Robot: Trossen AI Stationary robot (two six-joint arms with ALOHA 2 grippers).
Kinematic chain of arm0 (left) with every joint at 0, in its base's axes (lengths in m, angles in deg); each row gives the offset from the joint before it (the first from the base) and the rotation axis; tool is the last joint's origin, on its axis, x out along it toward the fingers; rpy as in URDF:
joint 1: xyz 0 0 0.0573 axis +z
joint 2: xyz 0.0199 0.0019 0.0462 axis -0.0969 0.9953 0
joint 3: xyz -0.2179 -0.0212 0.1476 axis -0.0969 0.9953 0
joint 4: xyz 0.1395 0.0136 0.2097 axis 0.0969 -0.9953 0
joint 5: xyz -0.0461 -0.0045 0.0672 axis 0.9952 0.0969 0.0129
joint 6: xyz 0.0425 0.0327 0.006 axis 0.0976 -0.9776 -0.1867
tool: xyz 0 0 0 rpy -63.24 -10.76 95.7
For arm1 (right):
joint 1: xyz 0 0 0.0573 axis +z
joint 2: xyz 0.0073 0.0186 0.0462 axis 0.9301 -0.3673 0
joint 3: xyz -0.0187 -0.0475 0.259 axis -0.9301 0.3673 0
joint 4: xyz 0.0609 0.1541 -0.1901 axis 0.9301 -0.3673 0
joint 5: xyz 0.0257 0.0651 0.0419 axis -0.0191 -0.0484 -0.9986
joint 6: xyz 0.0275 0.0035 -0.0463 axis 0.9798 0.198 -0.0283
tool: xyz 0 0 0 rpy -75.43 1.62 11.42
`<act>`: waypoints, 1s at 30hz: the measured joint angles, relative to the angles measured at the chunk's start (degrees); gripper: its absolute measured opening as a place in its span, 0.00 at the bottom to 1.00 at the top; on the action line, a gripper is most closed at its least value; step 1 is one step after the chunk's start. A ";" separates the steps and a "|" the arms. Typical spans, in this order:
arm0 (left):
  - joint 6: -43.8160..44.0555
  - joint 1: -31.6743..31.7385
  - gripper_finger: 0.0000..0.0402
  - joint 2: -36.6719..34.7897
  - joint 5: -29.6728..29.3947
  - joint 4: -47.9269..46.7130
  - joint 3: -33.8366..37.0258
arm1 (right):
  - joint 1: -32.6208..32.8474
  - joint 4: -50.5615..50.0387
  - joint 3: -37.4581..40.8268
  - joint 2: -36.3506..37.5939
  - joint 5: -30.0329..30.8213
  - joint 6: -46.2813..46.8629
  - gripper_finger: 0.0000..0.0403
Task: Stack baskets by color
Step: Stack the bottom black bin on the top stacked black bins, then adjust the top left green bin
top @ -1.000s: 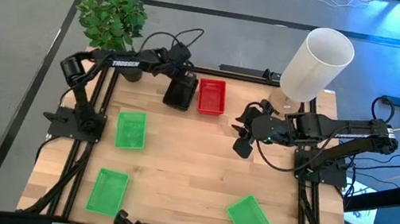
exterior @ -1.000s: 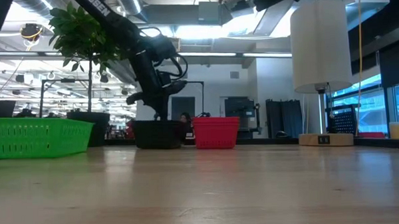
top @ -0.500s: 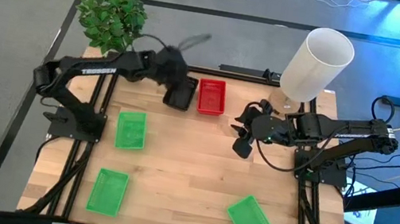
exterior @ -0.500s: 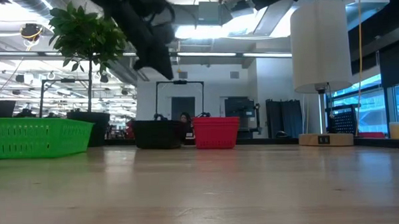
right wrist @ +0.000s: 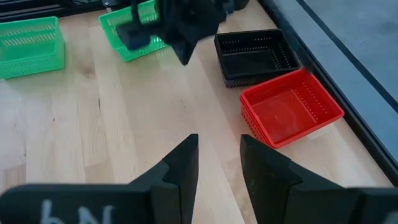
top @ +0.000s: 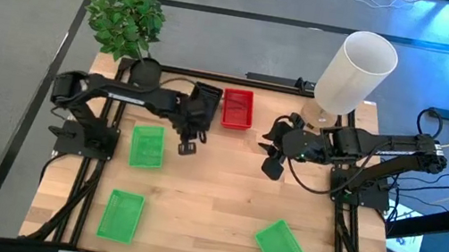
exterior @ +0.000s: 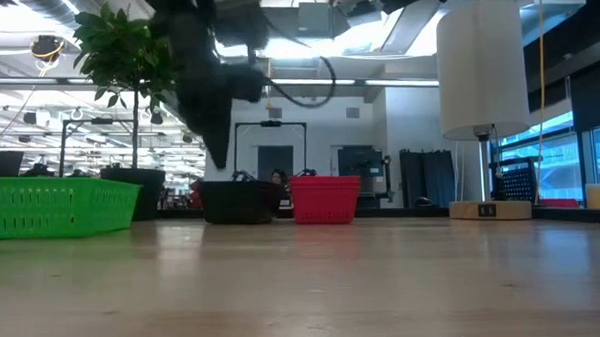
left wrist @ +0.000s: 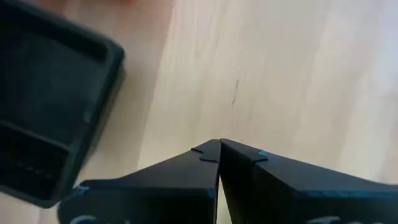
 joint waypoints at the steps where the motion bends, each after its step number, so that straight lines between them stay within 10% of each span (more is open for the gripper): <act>1: -0.02 -0.02 0.00 1.21 -0.78 0.35 0.03 | 0.01 0.01 0.00 0.00 0.00 -0.01 0.29; 12: -3.74 3.51 0.00 7.96 -8.60 8.81 0.01 | 0.00 0.01 0.00 0.00 -0.07 -0.01 0.29; 30: -2.92 7.15 0.00 3.51 -5.02 10.56 -0.01 | 0.01 -0.14 0.00 0.00 -0.09 -3.28 0.29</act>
